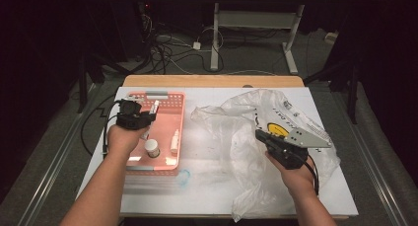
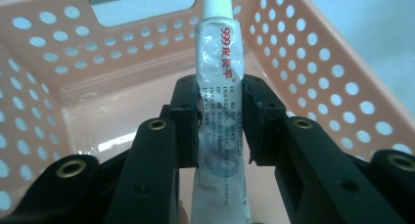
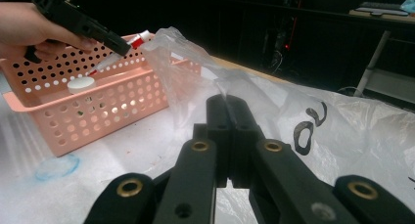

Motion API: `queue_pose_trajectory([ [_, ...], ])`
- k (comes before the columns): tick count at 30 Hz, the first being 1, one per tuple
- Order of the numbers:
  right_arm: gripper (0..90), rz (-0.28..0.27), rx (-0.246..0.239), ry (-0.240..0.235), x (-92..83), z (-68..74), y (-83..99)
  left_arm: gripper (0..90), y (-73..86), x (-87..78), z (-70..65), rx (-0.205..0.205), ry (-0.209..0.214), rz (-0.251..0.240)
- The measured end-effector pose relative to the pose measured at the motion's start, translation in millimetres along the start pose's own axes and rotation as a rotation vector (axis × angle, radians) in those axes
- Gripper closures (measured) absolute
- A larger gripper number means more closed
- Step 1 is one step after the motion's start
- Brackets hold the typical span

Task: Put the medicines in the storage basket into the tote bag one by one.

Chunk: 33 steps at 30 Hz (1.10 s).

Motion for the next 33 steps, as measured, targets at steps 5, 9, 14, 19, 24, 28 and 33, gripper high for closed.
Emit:
queue_pose_trajectory([
  [5,90.0,0.006,-0.003,0.000,0.4,0.4,0.6,68.3,0.4,-10.7,1.3,0.003,-0.009,-0.062],
  [9,90.0,0.007,0.002,-0.001,1.0,1.1,0.7,68.3,1.0,-18.6,1.0,0.008,-0.005,-0.089],
  [14,90.0,0.006,0.000,0.000,0.6,0.8,0.7,68.3,5.1,-28.3,-1.4,0.001,0.011,-0.124],
  [19,90.0,0.004,-0.001,0.001,0.4,1.0,0.5,68.3,12.0,-36.9,-5.9,-0.003,0.026,-0.153],
  [24,90.0,0.003,0.000,0.001,0.2,1.4,0.1,68.3,20.3,-42.7,-10.0,-0.010,0.038,-0.170],
  [28,90.0,0.005,-0.005,-0.001,0.6,1.7,0.4,68.3,26.1,-45.4,-14.6,0.003,0.040,-0.179],
  [33,90.0,0.007,-0.001,-0.001,0.6,2.2,0.8,68.3,31.4,-49.3,-23.0,0.023,0.052,-0.178],
])
Point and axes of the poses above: each handheld gripper's, and its own axes: x roughly forward along the jaws, y roughly out of its underside, z roughly to its left, the point moved 6 cm from there along x, roughly forward along the jaws, and after that the axes turned 9 degrees about -y, right-handed, at the moved point
